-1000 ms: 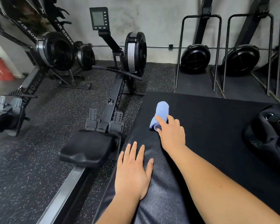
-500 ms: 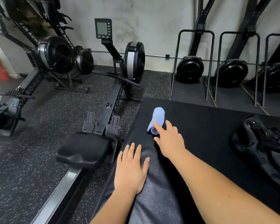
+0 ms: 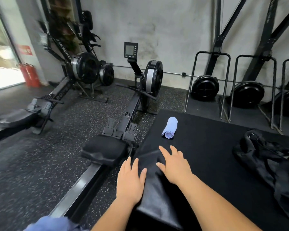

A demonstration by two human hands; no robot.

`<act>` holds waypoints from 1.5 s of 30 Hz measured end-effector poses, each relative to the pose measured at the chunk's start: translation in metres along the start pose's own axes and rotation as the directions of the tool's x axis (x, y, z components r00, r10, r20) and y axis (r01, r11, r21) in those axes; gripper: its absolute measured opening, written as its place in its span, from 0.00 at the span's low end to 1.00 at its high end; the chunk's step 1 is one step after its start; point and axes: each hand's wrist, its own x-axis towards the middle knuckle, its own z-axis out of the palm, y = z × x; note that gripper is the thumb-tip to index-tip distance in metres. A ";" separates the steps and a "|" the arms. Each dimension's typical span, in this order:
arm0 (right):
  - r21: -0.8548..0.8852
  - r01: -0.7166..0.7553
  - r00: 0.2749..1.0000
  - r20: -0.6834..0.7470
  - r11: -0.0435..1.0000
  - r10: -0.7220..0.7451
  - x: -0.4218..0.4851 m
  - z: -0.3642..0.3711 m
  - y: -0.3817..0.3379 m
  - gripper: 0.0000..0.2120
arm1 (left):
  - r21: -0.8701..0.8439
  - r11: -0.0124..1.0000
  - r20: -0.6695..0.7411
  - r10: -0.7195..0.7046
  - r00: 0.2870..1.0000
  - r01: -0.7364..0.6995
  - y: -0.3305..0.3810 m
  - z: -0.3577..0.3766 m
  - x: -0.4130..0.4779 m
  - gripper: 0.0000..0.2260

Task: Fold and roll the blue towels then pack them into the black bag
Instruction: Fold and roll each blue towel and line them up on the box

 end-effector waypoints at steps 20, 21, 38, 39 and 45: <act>-0.066 0.480 0.874 0.118 0.875 -0.471 -0.136 0.060 -0.187 0.35 | 0.142 0.940 0.005 -0.313 0.950 0.309 -0.163 -0.054 -0.220 0.36; -0.065 0.503 0.860 0.142 0.862 -0.491 -0.140 0.065 -0.196 0.35 | 0.143 0.934 0.013 -0.332 0.943 0.327 -0.172 -0.053 -0.228 0.34; 0.007 0.672 0.668 0.426 0.741 -0.610 -0.158 0.164 -0.299 0.33 | 0.100 0.806 0.103 -0.591 0.800 0.583 -0.285 -0.032 -0.300 0.32; 0.012 0.672 0.663 0.434 0.740 -0.610 -0.156 0.169 -0.303 0.33 | 0.104 0.803 0.101 -0.595 0.797 0.587 -0.290 -0.033 -0.300 0.32; 0.040 0.663 0.633 0.502 0.747 -0.589 -0.141 0.202 -0.325 0.32 | 0.111 0.779 0.121 -0.627 0.770 0.617 -0.322 -0.024 -0.292 0.32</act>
